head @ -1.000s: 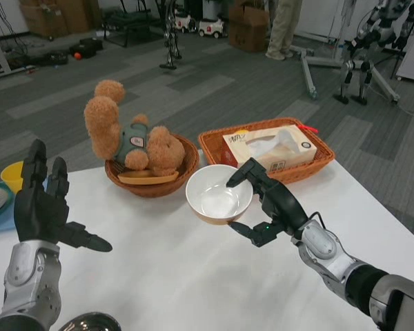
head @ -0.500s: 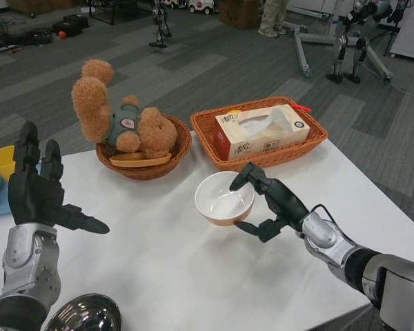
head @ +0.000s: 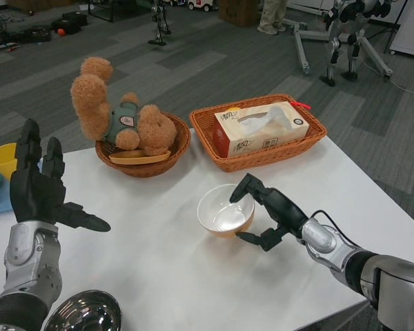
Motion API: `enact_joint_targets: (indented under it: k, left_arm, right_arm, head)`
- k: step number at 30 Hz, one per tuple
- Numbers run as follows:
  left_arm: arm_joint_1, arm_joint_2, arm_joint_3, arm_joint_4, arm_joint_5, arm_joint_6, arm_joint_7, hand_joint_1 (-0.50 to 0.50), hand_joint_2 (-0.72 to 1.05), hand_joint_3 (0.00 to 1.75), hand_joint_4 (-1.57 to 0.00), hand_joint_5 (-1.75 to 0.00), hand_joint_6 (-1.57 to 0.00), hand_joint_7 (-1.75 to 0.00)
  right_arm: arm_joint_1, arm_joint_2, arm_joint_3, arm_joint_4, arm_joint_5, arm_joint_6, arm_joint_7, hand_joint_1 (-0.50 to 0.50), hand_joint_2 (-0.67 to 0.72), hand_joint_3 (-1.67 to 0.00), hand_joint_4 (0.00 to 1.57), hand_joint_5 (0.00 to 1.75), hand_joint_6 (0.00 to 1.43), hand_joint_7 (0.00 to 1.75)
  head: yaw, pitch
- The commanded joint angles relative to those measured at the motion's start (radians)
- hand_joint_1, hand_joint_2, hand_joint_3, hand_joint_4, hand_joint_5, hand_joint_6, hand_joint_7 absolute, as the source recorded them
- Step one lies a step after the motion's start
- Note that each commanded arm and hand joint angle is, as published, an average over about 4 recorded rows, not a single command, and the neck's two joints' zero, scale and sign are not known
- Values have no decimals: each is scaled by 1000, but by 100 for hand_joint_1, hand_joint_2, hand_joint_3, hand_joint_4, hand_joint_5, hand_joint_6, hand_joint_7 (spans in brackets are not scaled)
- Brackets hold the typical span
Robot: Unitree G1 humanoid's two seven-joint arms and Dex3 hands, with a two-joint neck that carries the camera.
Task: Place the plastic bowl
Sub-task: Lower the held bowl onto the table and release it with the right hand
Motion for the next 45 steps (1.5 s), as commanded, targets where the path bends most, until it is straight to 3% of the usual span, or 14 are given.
enact_joint_targets:
  k: [1, 10, 16, 18, 22, 26, 36, 45]
  left_arm:
    - [23, 7, 2, -2, -7, -4, 2, -50, -50, 0, 0, 0, 0, 0]
    - [36, 7, 6, -12, -7, -6, 2, -50, -46, 0, 0, 0, 0, 0]
    - [36, 7, 8, -12, -8, -6, 2, -50, -46, 0, 0, 0, 0, 0]
    - [36, 7, 9, -12, -8, -6, 2, -50, -46, 0, 0, 0, 0, 0]
    - [36, 7, 11, -12, -8, -6, 2, -50, -50, 0, 0, 0, 0, 0]
    - [36, 7, 11, -12, -8, -6, 2, -50, -46, 0, 0, 0, 0, 0]
    - [36, 7, 17, -13, -8, -6, 2, -50, -46, 0, 0, 0, 0, 0]
    - [36, 7, 26, -18, -8, -6, 2, -50, -46, 0, 0, 0, 0, 0]
  right_arm:
    - [-7, 6, 25, 5, 1, 7, -1, -42, -57, -151, 90, 170, 3, 161]
    - [-19, 11, 54, 10, -33, 57, 15, -42, -57, -143, 76, 175, 3, 161]
    - [-20, 14, 53, 13, -50, 94, 34, -42, -57, -143, 36, 165, 0, 154]
    - [-20, 14, 53, 13, -50, 103, 43, -42, -60, -143, 28, 165, 0, 154]
    - [-17, 11, 53, 18, -50, 125, 62, -44, -54, -143, 17, 165, 0, 147]
    - [-12, 9, 52, 21, -49, 140, 73, -44, -54, -143, 13, 155, 0, 147]
    - [5, 4, 53, 23, -50, 227, 134, -46, -54, -143, 6, 155, 0, 140]
    - [12, -4, 51, 13, -50, 255, 157, -46, -54, -145, 2, 153, 0, 131]
  head:
    - [5, 5]
    - [6, 4]
    - [9, -3]
    - [9, -6]
    - [12, -9]
    - [13, -12]
    - [9, -27]
    - [9, -43]
